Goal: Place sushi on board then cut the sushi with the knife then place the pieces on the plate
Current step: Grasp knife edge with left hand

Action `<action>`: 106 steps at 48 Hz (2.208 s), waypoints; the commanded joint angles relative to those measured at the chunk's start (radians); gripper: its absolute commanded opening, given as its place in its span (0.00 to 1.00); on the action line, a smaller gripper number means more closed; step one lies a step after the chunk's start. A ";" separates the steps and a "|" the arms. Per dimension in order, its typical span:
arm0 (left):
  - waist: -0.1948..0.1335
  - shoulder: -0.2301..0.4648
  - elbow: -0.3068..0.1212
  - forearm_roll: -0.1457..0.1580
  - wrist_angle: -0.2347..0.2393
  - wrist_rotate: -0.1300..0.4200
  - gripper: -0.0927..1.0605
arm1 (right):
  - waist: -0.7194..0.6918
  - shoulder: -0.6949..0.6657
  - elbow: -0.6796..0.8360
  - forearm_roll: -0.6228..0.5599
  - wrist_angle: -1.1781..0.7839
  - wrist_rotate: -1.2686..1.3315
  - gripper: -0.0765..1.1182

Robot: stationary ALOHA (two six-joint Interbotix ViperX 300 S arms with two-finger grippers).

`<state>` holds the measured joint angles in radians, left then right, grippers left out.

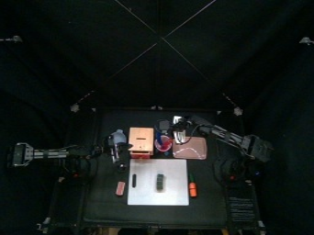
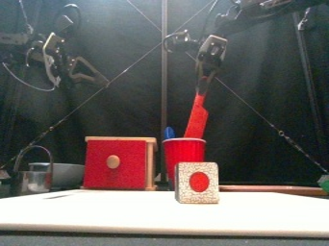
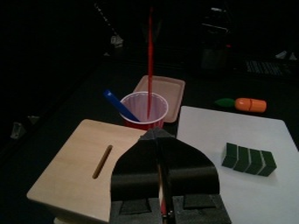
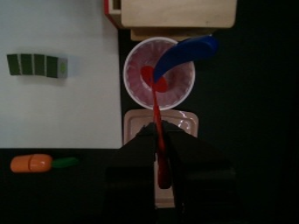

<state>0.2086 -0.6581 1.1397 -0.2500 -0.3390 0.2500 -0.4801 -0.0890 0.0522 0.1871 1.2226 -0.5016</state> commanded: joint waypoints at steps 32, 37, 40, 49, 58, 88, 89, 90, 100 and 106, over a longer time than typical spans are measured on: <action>-0.094 0.114 -0.063 0.021 -0.009 0.003 0.34 | 0.276 -0.495 0.761 0.196 -1.160 0.006 0.37; -0.112 0.158 -0.077 0.040 -0.020 0.003 0.44 | 0.330 -0.495 0.801 0.212 -1.238 0.009 0.37; -0.129 0.187 -0.092 0.057 -0.041 0.002 0.54 | 0.351 -0.491 0.813 0.229 -1.259 0.009 0.37; -0.170 0.275 -0.133 0.077 -0.101 -0.002 0.78 | 0.387 -0.469 0.815 0.256 -1.298 0.008 0.37; -0.196 0.350 -0.189 0.077 -0.117 -0.002 0.88 | 0.397 -0.459 0.811 0.256 -1.305 0.008 0.37; -0.196 0.437 -0.261 0.075 -0.152 -0.002 0.75 | 0.417 -0.451 0.810 0.256 -1.308 0.008 0.37; -0.196 0.436 -0.261 0.075 -0.152 -0.002 0.73 | 0.417 -0.453 0.810 0.256 -1.308 0.008 0.37; -0.196 0.434 -0.261 0.075 -0.152 -0.002 0.72 | 0.417 -0.453 0.810 0.256 -1.308 0.008 0.37; -0.195 0.436 -0.259 0.075 -0.140 0.000 0.60 | 0.417 -0.451 0.810 0.256 -1.308 0.008 0.37; -0.193 0.436 -0.265 0.075 -0.110 -0.002 0.57 | 0.417 -0.453 0.807 0.256 -1.308 0.008 0.37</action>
<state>0.0138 -0.2163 0.9035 -0.1764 -0.4602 0.2500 -0.0598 -0.5323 0.8774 0.4418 -0.0752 -0.4924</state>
